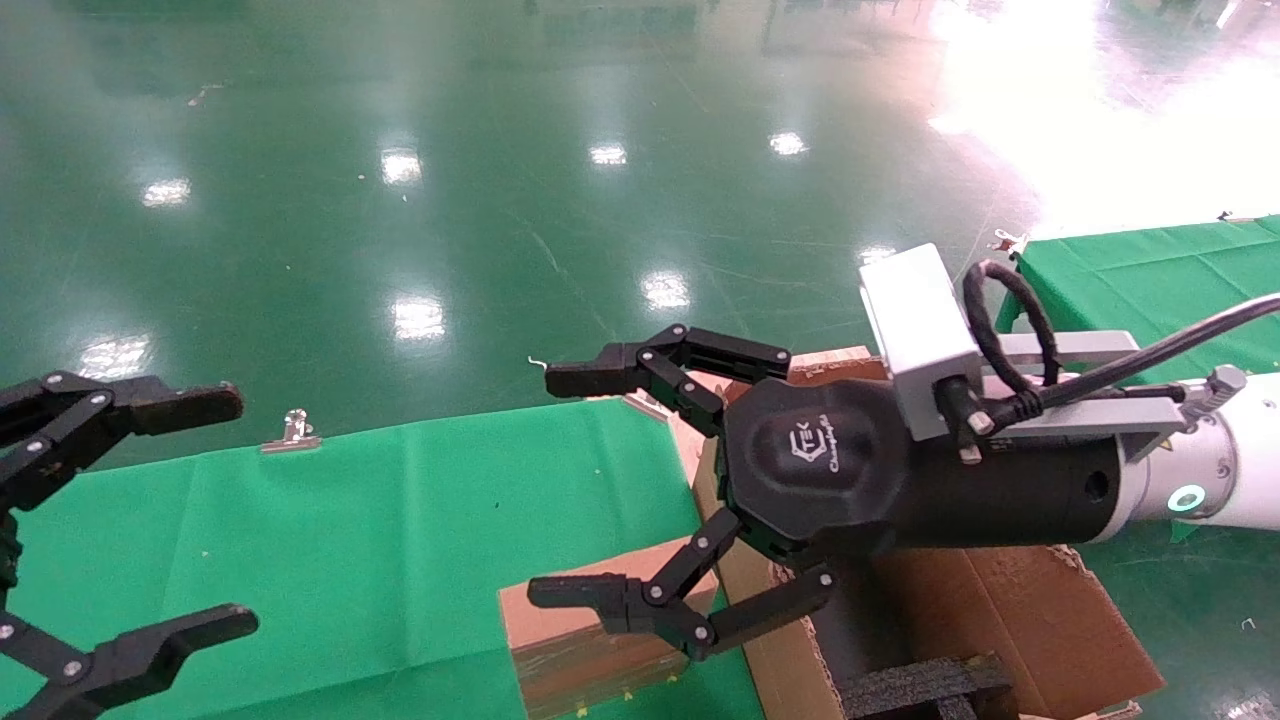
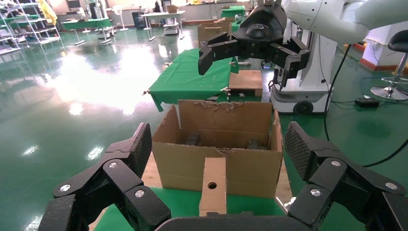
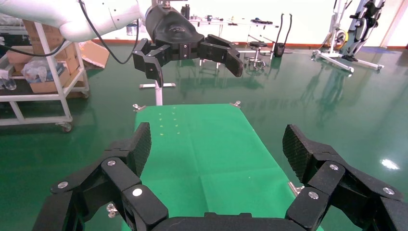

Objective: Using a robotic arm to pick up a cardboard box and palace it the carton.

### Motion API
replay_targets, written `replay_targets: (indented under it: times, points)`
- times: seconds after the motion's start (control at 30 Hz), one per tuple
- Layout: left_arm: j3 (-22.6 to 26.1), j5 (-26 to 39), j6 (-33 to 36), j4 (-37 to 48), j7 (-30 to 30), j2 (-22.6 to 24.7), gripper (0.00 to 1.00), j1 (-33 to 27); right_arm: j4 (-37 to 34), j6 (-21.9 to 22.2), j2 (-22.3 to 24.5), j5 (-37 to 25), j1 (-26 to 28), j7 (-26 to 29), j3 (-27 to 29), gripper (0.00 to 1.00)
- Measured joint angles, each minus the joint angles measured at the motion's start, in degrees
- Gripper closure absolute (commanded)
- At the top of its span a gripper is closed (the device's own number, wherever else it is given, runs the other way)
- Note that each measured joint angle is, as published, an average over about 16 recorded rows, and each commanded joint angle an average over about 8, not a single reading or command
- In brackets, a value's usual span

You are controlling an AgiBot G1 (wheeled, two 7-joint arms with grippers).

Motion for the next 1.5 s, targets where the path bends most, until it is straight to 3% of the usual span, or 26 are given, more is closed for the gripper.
replay_targets:
  times: [0.43,0.47,0.7,0.73,1.1,1.5]
  points:
    - [0.00,0.00,0.00,0.00,0.00,0.00,0.00,0.00,0.00,0.00,0.00,0.00,0.00,0.00,0.00,0.00]
    - [0.00,0.00,0.00,0.00,0.00,0.00,0.05,0.00,0.00,0.00,0.00,0.00,0.00,0.00,0.00,0.00]
    - [0.00,0.00,0.00,0.00,0.00,0.00,0.92,0.00,0.00,-0.01,0.00,0.00,-0.01,-0.01,0.01,0.00]
    - [0.00,0.00,0.00,0.00,0.00,0.00,0.99,0.00,-0.01,0.00,0.00,-0.01,-0.01,-0.01,0.01,0.00]
    - [0.00,0.00,0.00,0.01,0.00,0.00,1.00,0.00,-0.31,-0.90,0.63,-4.35,1.59,1.37,-2.11,0.00]
    - [0.02,-0.01,0.00,0.01,0.01,0.00,1.00,-0.01,-3.43,-4.18,-1.78,-21.49,11.67,5.12,-12.49,0.00]
